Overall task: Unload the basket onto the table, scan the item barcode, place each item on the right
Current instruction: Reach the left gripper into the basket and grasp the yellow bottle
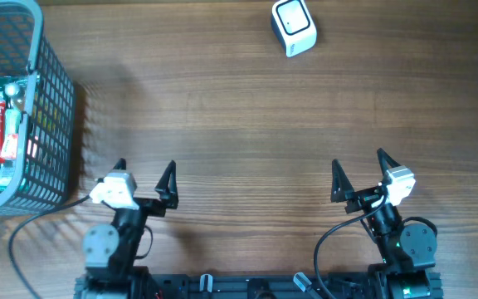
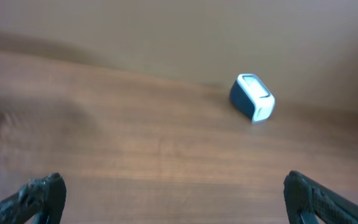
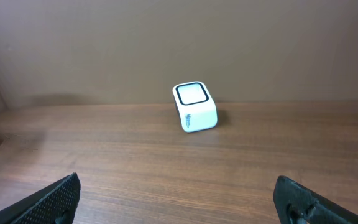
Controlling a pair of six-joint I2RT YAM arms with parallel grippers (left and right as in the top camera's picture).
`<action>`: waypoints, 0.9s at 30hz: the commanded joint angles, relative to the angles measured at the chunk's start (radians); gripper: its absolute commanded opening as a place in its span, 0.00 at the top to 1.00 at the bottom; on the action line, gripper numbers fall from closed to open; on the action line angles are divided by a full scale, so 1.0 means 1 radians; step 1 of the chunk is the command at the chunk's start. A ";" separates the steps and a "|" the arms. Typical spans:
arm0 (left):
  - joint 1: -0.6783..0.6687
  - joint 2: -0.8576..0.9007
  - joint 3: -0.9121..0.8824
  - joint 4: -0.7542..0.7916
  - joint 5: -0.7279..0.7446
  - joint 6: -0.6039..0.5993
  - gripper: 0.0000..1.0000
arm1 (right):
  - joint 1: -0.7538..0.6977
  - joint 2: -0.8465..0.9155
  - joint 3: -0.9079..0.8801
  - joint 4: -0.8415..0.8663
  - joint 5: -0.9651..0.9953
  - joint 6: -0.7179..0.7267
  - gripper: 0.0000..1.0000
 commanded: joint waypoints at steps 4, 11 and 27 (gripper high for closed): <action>0.004 0.241 0.517 -0.245 0.022 0.024 0.00 | -0.004 -0.001 -0.001 0.008 0.006 0.002 0.00; 0.004 0.775 1.147 -0.679 0.022 0.086 0.00 | -0.004 -0.001 -0.001 0.008 0.006 0.002 0.00; 0.140 1.217 1.506 -0.486 -0.175 0.224 0.01 | -0.004 -0.001 -0.001 0.008 0.006 0.002 0.00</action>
